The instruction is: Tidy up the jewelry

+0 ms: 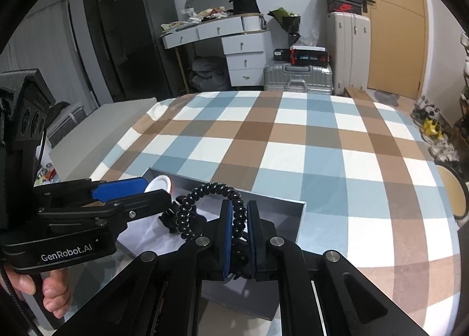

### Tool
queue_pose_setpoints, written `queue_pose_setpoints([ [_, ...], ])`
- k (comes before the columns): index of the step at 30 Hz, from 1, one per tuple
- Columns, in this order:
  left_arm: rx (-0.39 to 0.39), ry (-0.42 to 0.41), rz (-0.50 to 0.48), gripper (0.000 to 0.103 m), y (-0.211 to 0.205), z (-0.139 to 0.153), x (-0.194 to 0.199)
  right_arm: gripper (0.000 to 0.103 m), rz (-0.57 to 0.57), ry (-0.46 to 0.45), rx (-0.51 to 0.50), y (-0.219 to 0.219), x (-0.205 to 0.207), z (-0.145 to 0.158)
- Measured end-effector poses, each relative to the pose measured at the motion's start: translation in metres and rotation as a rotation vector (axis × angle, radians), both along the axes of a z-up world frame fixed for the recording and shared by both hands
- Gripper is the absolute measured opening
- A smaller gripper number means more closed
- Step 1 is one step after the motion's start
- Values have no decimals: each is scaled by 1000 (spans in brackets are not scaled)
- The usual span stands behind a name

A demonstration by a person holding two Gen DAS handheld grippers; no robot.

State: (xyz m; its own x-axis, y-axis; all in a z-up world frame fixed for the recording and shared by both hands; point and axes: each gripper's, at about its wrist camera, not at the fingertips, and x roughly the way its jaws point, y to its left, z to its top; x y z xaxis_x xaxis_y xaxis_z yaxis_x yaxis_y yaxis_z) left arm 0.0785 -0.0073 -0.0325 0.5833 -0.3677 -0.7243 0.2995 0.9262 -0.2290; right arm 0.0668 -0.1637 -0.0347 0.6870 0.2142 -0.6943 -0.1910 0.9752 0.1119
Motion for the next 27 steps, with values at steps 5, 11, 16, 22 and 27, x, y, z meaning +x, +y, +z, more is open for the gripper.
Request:
queue_pose_setpoints([
  [5,-5,9,-23,41,3,2,-3,42,26,-75,15,3,-12,12],
  [11,-38,-91,4,69,17,18,-16,58,17,-189,19,1,-31,35],
  [16,-22,-133,30,70,26,24,-25,67,-1,-239,33,-2,-41,48],
  [22,38,-182,98,83,33,29,-36,83,-7,-246,36,-1,-49,50],
  [27,81,-246,134,89,36,37,-50,92,18,-267,37,4,-59,53],
])
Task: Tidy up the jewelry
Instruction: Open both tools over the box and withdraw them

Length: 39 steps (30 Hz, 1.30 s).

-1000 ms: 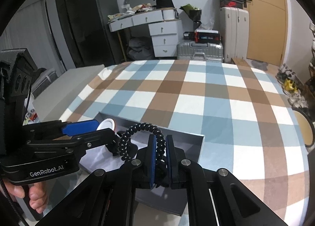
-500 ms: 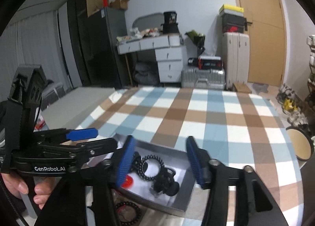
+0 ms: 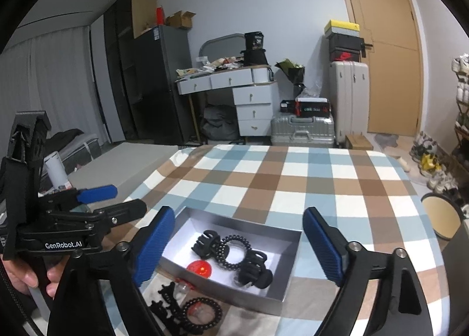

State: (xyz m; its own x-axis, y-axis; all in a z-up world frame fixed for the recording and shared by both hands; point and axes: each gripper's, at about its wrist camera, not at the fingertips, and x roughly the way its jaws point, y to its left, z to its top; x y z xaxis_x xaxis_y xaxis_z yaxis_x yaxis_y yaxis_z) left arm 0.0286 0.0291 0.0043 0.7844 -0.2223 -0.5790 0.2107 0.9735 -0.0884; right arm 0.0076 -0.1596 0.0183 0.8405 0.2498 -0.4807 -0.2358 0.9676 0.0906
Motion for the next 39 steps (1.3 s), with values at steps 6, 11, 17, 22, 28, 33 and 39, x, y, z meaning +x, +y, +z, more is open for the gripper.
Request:
queue_pose_setpoints([
  [6,8,-72,98,100,10,9,-14,100,26,6,39,6,-12,4],
  [11,17,-137,174,102,22,14,-24,102,70,27,5,16,-25,-1],
  [17,50,-47,169,102,32,-3,-18,102,144,156,15,22,-28,-23],
  [22,65,57,230,102,48,-15,-9,102,224,279,48,29,-22,-42],
  [28,39,205,272,102,63,-30,7,101,242,342,20,47,-15,-62],
  [33,18,263,297,102,74,-34,12,95,228,377,67,59,-4,-71],
  [39,19,300,263,102,77,-36,12,70,194,495,63,69,16,-99],
])
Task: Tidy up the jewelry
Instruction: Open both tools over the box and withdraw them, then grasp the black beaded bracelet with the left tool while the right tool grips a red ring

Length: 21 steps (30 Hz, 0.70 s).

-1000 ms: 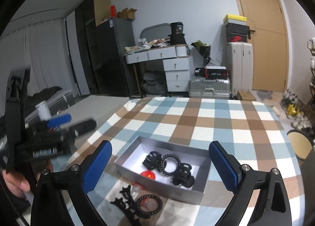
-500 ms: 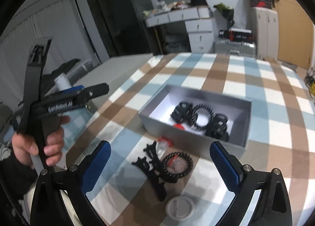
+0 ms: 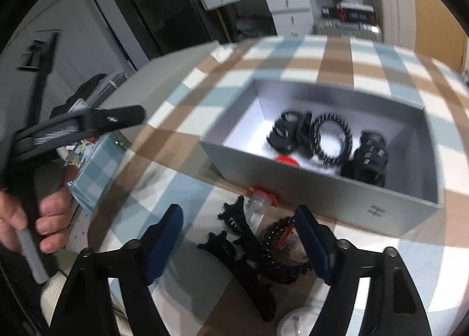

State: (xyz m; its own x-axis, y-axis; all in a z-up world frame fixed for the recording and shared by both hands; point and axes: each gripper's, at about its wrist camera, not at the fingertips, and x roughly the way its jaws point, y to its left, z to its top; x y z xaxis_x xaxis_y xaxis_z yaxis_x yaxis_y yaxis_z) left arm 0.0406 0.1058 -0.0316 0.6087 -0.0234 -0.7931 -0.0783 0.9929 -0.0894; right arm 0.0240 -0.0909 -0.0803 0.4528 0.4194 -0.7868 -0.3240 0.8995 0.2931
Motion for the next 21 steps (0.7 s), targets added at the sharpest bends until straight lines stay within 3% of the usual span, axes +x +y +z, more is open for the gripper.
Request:
queue_pose_setpoints([
  [3,-22,15,-11,102,2,0,1,64,-29,8,11,2,6,-4],
  [10,-37,36,-25,102,5,-1,2,43,-60,-3,-103,17,14,-13],
  [15,-39,52,-23,102,8,-3,4,22,-80,-23,-163,20,13,-14],
  [21,-20,46,-43,102,2,-4,3,17,-35,-50,-160,24,6,-8],
])
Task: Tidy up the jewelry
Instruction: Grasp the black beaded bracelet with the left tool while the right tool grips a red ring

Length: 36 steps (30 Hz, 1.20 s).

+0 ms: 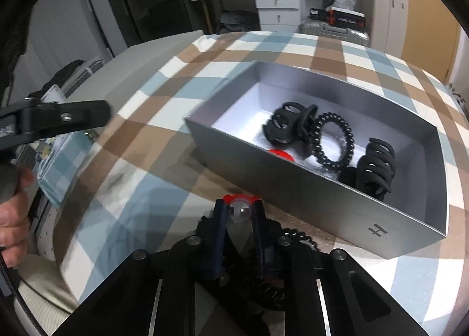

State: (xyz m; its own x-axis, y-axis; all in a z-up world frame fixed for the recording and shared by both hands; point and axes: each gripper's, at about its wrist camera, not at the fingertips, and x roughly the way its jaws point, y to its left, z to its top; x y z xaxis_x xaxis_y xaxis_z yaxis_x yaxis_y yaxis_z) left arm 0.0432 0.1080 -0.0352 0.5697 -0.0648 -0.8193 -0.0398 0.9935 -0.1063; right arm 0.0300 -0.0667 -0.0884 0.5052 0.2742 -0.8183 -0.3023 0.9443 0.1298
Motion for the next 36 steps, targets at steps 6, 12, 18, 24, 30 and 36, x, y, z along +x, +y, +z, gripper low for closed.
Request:
queue_pose_setpoints([
  [6,-33,-11,-53,102,-6,-1,-4,16,43,-112,34,-3,-21,33],
  [12,-116,4,-164,102,-28,-3,-8,17,-60,-212,87,-52,-37,68],
  [18,-119,25,-369,102,-79,-6,-22,17,-201,-279,120,-105,-54,90],
  [24,-81,52,-491,101,-120,-16,-29,17,-246,-332,152,-124,-70,104],
  [30,0,82,-530,101,-144,-33,-25,17,-232,-329,174,-127,-72,106],
  [36,8,122,-539,87,-150,-45,-18,17,-214,-312,202,-129,-72,104],
])
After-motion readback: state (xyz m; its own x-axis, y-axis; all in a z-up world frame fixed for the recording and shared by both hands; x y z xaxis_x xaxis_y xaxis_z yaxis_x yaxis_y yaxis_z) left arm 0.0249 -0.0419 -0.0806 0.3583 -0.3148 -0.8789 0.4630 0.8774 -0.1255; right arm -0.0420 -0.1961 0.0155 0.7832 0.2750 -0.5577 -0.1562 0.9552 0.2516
